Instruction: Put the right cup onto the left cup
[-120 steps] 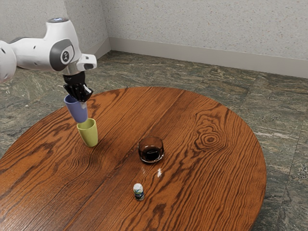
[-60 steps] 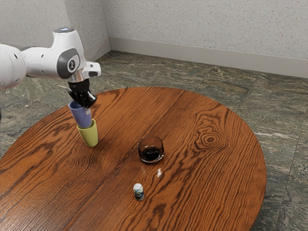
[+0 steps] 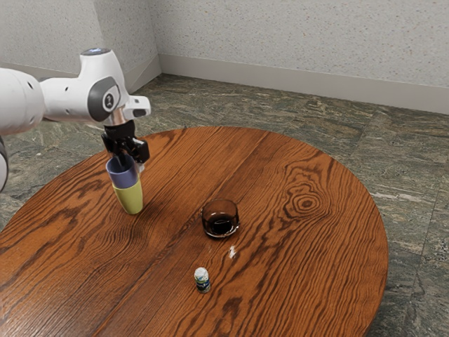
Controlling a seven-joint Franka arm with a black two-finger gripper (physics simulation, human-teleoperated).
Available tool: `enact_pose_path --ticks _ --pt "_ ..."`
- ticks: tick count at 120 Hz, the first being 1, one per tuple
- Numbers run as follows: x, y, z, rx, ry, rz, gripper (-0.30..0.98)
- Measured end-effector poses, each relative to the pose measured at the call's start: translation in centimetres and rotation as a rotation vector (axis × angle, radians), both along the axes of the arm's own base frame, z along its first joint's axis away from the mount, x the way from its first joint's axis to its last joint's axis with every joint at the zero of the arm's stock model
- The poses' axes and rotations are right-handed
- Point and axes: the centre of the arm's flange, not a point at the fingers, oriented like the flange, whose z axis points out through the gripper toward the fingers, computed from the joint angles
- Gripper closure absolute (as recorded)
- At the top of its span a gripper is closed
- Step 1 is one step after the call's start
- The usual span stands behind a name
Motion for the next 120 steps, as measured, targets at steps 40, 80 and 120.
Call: enact_pose_path --ticks 40,80,120 --pt "-3.4 -2.8 7.9 -0.056 -0.026 -0.045 0.04" --pt "-6.5 -9.6 14.5 -0.06 0.009 -0.184 0.01" --pt "-7.2 -12.8 16.5 -0.055 0.018 -0.241 0.0"
